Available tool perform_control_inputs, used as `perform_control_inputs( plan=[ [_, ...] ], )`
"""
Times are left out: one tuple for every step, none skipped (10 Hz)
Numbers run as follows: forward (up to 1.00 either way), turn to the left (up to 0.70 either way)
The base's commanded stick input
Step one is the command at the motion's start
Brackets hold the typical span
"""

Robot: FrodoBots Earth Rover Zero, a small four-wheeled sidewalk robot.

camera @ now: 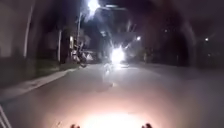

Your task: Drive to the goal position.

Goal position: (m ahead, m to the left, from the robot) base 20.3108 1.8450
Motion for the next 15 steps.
perform_control_inputs(
  plan=[
    [0.85,0.0],
    [0.85,0.0],
    [0.85,-0.02],
    [0.85,-0.24],
    [0.85,-0.34],
    [0.85,-0.34],
    [0.85,-0.09],
    [0.85,0.0],
    [0.85,0.0],
    [0.85,0.0],
    [0.85,0.0],
    [0.85,0.0],
    [0.85,0.0],
    [0.85,0.0],
    [0.85,0.0]
  ],
)
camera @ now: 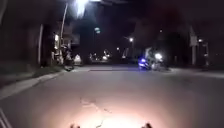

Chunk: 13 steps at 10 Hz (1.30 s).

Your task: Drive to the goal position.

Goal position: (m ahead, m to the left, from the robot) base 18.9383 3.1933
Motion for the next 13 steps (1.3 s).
perform_control_inputs(
  plan=[
    [0.85,0.0],
    [0.85,0.0],
    [0.85,0.0],
    [0.85,0.0],
    [0.85,0.0],
    [0.85,0.0],
    [0.85,0.0],
    [0.85,0.0],
    [0.85,0.0],
    [0.85,0.0],
    [0.85,0.0],
    [0.85,0.0],
    [0.85,0.0]
  ],
)
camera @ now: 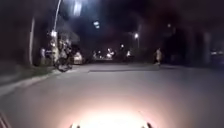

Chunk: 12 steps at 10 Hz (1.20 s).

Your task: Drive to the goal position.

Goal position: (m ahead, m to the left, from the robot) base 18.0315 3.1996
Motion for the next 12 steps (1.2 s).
perform_control_inputs(
  plan=[
    [0.85,0.0],
    [0.85,0.0],
    [0.85,0.0],
    [0.85,0.0],
    [0.85,0.0],
    [0.85,0.0],
    [0.85,0.0],
    [0.85,0.0],
    [0.85,0.0],
    [0.85,0.0],
    [0.85,0.0],
    [0.85,0.0]
  ],
)
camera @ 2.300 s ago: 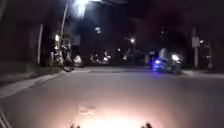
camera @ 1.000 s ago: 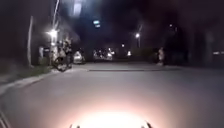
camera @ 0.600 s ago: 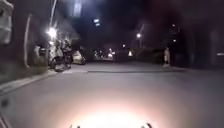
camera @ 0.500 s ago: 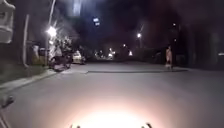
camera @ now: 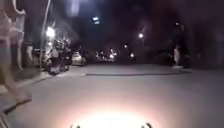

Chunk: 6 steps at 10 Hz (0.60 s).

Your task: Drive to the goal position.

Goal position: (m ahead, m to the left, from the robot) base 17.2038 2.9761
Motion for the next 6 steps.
perform_control_inputs(
  plan=[
    [0.85,0.0],
    [0.85,0.0],
    [0.85,0.0],
    [0.85,0.0],
    [0.85,0.0],
    [0.85,0.0]
  ],
)
